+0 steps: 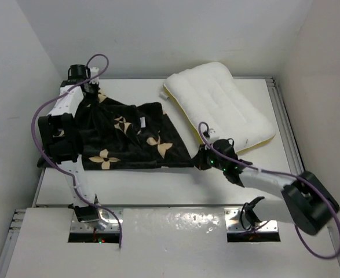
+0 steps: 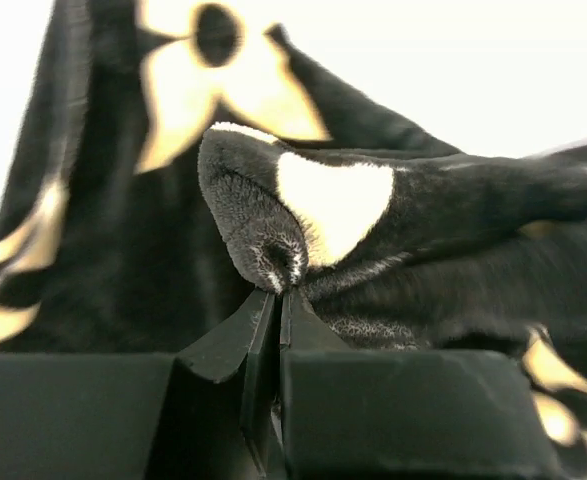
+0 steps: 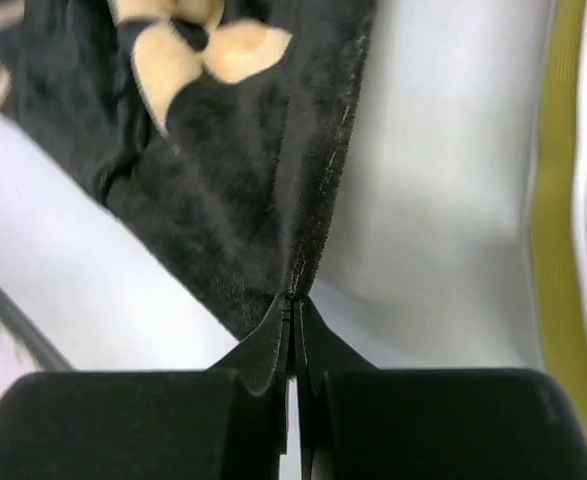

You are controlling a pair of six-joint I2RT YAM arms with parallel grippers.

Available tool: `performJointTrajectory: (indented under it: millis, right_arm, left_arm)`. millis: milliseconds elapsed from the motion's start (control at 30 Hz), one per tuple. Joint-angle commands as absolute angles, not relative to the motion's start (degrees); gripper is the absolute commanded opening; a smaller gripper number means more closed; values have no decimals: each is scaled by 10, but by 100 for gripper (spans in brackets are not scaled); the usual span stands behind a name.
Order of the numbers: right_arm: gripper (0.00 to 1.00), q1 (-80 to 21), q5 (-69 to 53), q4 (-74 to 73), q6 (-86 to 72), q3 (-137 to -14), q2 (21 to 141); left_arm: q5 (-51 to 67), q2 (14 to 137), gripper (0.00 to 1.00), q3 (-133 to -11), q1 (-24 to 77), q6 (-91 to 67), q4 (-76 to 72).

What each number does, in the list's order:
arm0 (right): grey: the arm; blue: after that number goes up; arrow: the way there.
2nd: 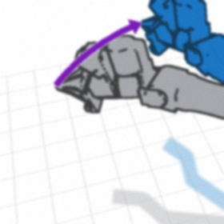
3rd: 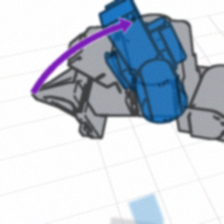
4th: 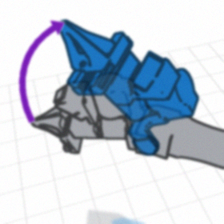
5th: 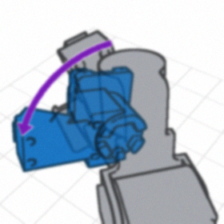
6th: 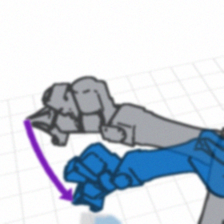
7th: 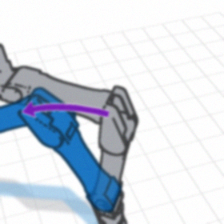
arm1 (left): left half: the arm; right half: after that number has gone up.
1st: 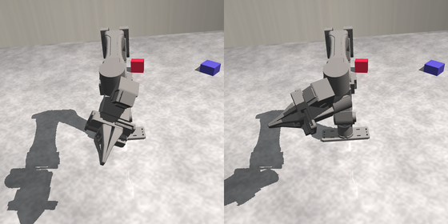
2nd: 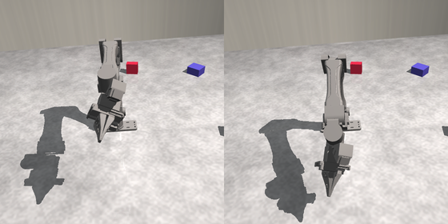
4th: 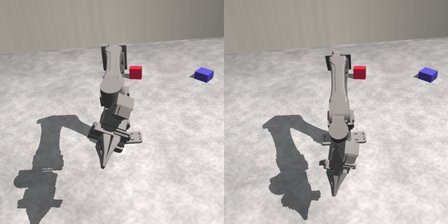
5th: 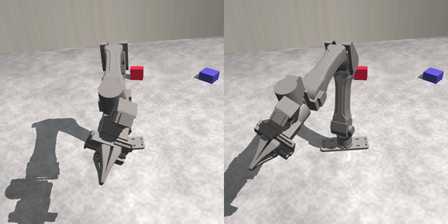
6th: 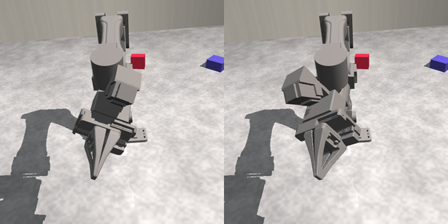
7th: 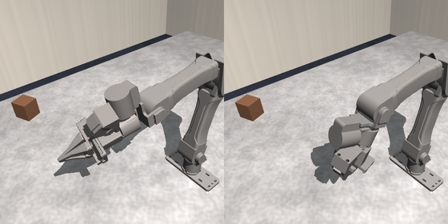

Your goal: Put the pillow into the pillowcase

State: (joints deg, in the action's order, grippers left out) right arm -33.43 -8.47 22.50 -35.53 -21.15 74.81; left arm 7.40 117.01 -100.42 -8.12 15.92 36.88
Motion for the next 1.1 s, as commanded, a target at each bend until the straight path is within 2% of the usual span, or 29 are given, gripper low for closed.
performJointTrajectory:
  millis: [0, 67, 167, 200, 233, 267, 300, 333, 367, 433, 467, 500, 533, 567, 600, 633, 667, 700, 767, 800, 900, 933, 967, 1000, 1067]
  right_arm:
    - [0, -354, -85, 129, -294, -177, 659]
    - [0, -373, -107, 79, -249, -165, 598]
    - [0, -407, -136, 34, -191, -163, 543]
    - [41, -413, -143, 26, -185, -166, 534]
    - [75, -415, -141, 20, -185, -176, 527]
    - [89, -415, -135, 20, -192, -184, 524]
    - [96, -412, -122, 25, -194, -192, 523]
    - [99, -409, -93, 32, -197, -208, 524]
    - [99, -394, -83, 57, -205, -216, 530]
    - [96, -375, -70, 76, -231, -249, 567]
    - [76, -347, -94, 94, -254, -264, 588]
    - [38, -331, -124, 100, -262, -277, 611]
    - [5, -323, -143, 95, -280, -317, 664]
    - [0, -309, -155, 83, -305, -336, 690]
    - [0, -304, -173, 79, -308, -369, 714]
    - [0, -301, -181, 74, -310, -383, 735]
    - [15, -301, -171, 66, -317, -395, 765]
    - [25, -305, -160, 67, -319, -403, 776]
    - [40, -315, -112, 70, -322, -417, 800]
    - [41, -317, -96, 73, -323, -418, 805]
    - [42, -329, -63, 103, -328, -415, 822]
    - [42, -331, -61, 110, -330, -413, 825]
    - [42, -333, -57, 116, -333, -410, 831]
    - [42, -335, -53, 122, -335, -407, 832]
    - [42, -342, -49, 132, -337, -404, 836]
  left_arm:
    - [3, 1171, 1, -1020, -71, 131, 336]
    - [-20, 1179, 6, -1020, -71, 134, 335]
    - [-15, 1180, 33, -1026, -67, 142, 331]
    - [-3, 1177, 52, -1029, -64, 147, 337]
    - [20, 1174, 61, -1039, -60, 155, 343]
    - [33, 1163, 69, -1041, -41, 174, 347]
    - [52, 1154, 82, -1043, -29, 184, 352]
    - [59, 1145, 92, -1039, -17, 196, 356]
    - [68, 1119, 100, -1034, 15, 218, 355]
    - [81, 1090, 100, -1007, 66, 257, 344]
    - [85, 1061, 100, -994, 82, 271, 338]
    - [100, 1049, 94, -980, 99, 283, 335]
    - [104, 1044, 78, -963, 116, 299, 340]
    - [82, 1051, 60, -963, 145, 305, 351]
    - [61, 1062, 36, -969, 159, 305, 386]
    - [45, 1077, 33, -993, 166, 302, 405]
    - [27, 1110, 34, -1009, 174, 282, 427]
    - [13, 1127, 54, -1022, 171, 273, 464]
    - [7, 1167, 75, -1059, 165, 238, 485]
    - [4, 1176, 82, -1065, 165, 230, 488]
    - [-53, 1181, 85, -1036, 177, 203, 429]
    - [-69, 1181, 82, -1027, 179, 200, 414]
    - [-94, 1183, 70, -1020, 181, 196, 395]
    - [-97, 1186, 66, -1019, 182, 193, 394]
    - [-90, 1198, 65, -1022, 179, 183, 398]
